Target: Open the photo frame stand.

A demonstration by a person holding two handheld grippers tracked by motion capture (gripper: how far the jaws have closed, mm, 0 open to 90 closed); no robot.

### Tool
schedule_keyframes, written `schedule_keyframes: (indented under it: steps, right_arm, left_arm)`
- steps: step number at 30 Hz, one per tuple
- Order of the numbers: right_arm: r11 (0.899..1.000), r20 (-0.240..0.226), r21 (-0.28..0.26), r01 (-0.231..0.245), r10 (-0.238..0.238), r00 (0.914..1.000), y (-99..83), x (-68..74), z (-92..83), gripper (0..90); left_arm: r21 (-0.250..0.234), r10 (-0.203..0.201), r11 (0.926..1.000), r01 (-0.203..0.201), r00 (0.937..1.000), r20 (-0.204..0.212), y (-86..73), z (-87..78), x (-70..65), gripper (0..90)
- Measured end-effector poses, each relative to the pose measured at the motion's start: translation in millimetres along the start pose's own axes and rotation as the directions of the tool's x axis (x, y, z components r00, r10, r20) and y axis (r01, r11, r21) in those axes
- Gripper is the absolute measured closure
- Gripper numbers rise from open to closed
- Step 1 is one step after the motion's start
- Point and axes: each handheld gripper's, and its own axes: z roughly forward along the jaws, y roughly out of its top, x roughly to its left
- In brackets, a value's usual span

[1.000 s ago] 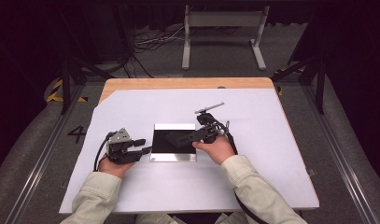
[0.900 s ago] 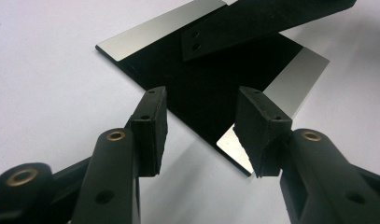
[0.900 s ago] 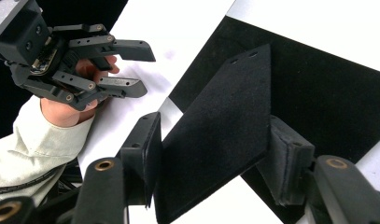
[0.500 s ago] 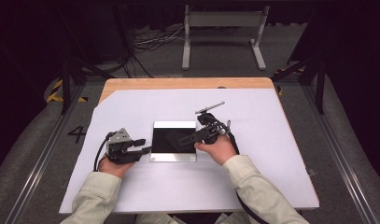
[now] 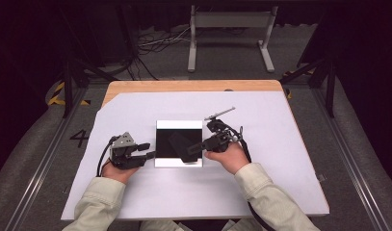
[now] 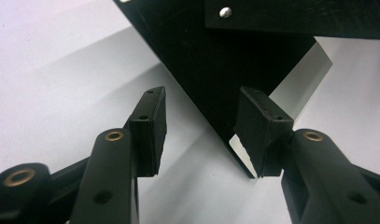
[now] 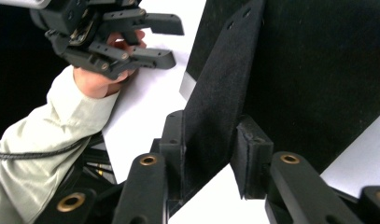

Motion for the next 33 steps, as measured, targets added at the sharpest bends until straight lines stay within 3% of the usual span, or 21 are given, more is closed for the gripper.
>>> schedule_keyframes:
  steps: [10, 17, 23, 33]
  right_arm:
    - [0.999, -0.054, 0.047, 0.023, -0.021, 0.9983, -8.3, 6.4, -3.2, 79.7]
    - [0.997, -0.063, 0.068, 0.03, -0.026, 0.9977, -11.7, 8.0, -3.5, 83.5]
    - [0.999, -0.103, 0.052, 0.014, -0.009, 0.9946, -14.8, 3.9, -4.2, 87.1]
    - [1.0, -0.087, 0.008, 0.022, -0.021, 0.9959, -16.9, 6.1, -13.1, 87.3]
  left_arm:
    - [-0.019, -0.004, 0.9998, 0.004, 0.9999, -0.012, 0.0, -2.8, 0.1, 53.6]
    - [-0.033, -0.01, 0.9994, 0.01, 0.9999, 0.004, 0.0, -4.7, 0.1, 51.4]
    - [-0.063, 0.003, 0.998, -0.001, 0.9997, 0.023, 0.3, -8.9, -0.4, 49.8]
    - [-0.082, 0.018, 0.9965, -0.015, 0.9992, 0.037, 1.0, -9.5, -2.1, 49.3]
